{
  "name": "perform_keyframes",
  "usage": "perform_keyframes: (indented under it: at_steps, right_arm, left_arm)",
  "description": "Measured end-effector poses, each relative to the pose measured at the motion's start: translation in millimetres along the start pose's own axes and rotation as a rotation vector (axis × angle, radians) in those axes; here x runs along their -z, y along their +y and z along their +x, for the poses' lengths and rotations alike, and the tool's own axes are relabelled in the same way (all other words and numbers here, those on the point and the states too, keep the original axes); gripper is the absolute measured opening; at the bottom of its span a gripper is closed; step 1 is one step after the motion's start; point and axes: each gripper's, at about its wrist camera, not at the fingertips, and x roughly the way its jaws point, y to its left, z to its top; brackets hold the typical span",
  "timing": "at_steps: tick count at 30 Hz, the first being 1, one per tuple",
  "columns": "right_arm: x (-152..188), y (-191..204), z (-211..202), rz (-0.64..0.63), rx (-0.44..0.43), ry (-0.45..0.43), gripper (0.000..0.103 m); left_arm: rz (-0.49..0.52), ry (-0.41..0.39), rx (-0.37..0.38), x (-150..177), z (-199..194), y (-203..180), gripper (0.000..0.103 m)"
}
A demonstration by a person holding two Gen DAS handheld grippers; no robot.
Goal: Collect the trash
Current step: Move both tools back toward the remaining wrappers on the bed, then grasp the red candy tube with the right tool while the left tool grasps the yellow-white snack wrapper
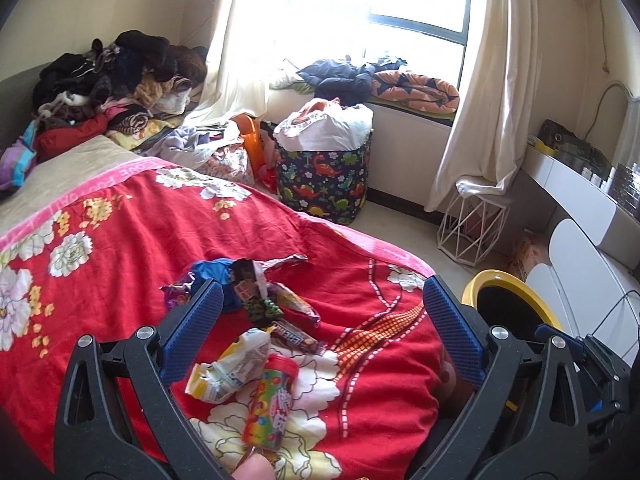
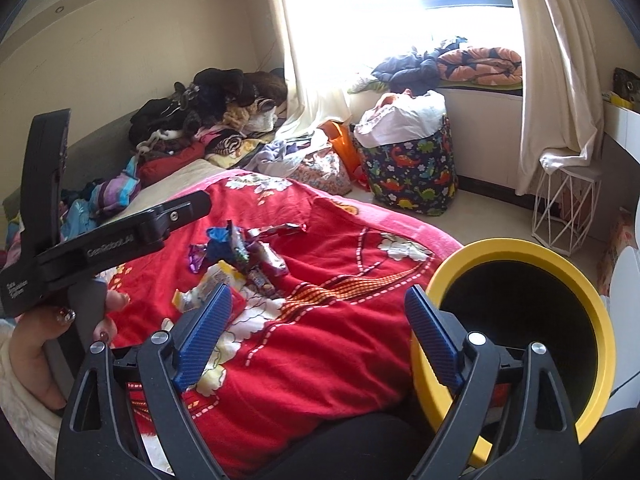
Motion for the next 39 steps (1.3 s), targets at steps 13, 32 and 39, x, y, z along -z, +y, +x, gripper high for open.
perform_keyframes:
  at_steps: [13,32,39]
  right_arm:
    - [3,45,35,-0.071,-0.096,0.094,0.087]
    - [28,84,141,0.02,-0.201,0.386,0.071]
    - [34,78,157,0.072,-0.302,0.444,0.046]
  left_arm:
    - [-0.095,0.02,-0.108,2,7,62,0.089]
    - [-0.201,0.226,-0.1,32,49,117,0.037]
    - [-0.226,0.314,-0.026,51,62,121,0.037]
